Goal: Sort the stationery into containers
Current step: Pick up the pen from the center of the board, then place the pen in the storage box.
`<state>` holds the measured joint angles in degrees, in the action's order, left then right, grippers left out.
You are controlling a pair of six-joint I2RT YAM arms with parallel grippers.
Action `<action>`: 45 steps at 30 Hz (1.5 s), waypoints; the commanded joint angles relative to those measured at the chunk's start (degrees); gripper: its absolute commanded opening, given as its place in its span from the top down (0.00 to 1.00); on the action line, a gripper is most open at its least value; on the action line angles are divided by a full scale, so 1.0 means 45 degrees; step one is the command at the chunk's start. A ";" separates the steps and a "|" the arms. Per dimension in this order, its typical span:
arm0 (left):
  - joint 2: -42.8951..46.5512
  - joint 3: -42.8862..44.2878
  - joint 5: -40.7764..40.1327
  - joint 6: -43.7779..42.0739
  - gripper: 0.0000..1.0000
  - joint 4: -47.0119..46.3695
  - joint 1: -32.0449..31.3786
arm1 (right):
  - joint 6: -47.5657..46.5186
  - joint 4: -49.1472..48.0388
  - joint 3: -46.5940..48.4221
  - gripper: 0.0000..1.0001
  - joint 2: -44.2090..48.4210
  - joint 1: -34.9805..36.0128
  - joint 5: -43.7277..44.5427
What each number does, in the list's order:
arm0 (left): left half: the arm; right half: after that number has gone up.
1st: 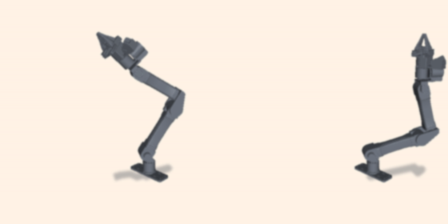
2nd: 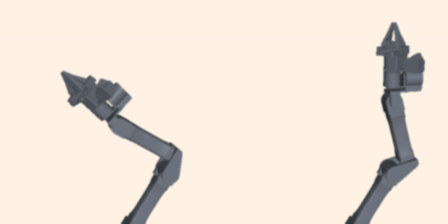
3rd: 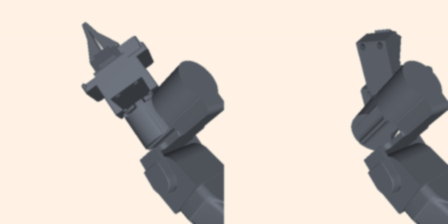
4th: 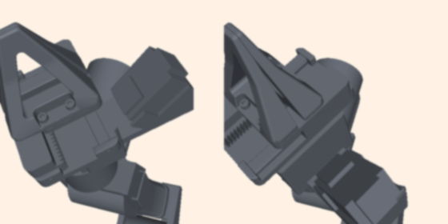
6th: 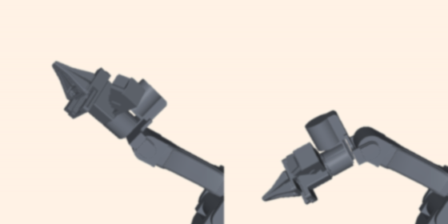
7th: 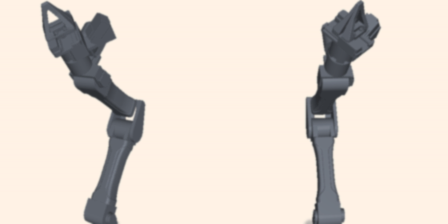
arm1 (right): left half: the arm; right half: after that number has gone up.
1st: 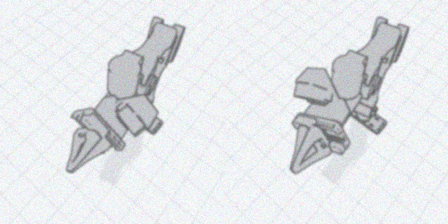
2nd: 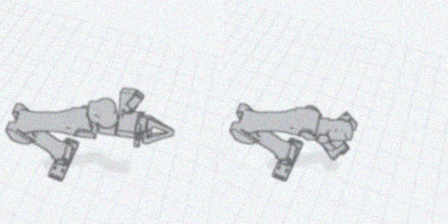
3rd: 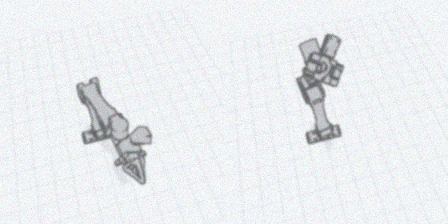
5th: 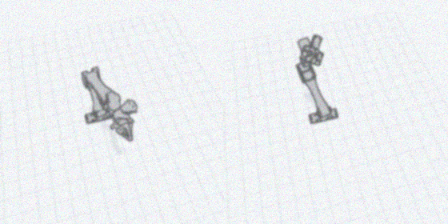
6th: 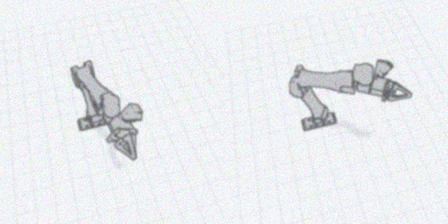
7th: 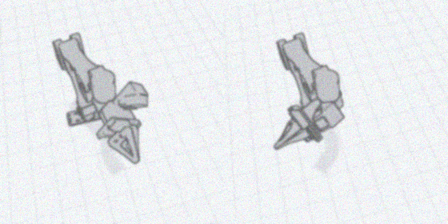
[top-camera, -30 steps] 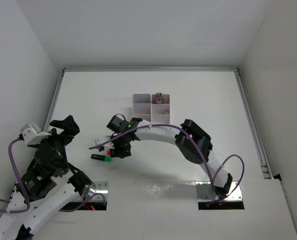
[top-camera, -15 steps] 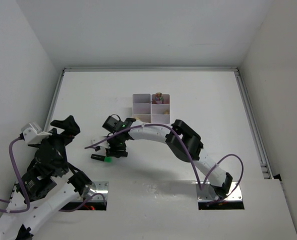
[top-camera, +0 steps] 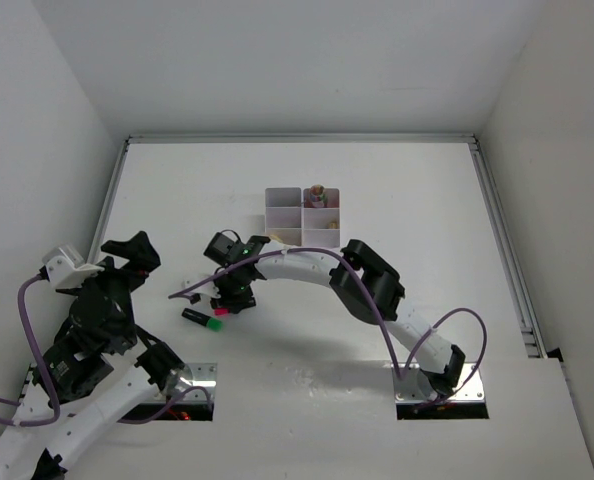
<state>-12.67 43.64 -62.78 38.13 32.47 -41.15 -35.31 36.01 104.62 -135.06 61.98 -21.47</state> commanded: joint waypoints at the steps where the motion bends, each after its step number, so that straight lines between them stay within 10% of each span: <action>1: 0.0100 -0.0029 0.0026 -0.0192 0.01 -0.0360 0.0120 | 0.0149 0.0846 -0.0142 1.00 -0.0203 -0.0061 0.0376; 30: 0.0217 -0.0029 0.0026 -0.0192 0.01 -0.0477 0.0120 | 0.0621 -0.3293 -0.7426 1.00 0.8743 -0.1348 1.0042; 45: 0.0217 -0.0029 0.0026 -0.0192 0.01 -0.0477 0.0120 | -0.0083 -0.5053 -0.8893 1.00 0.8764 -0.3341 0.9364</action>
<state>-12.25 43.64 -62.78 38.11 32.01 -41.15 -34.79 16.53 64.16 -96.18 47.90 22.24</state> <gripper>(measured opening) 0.992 0.307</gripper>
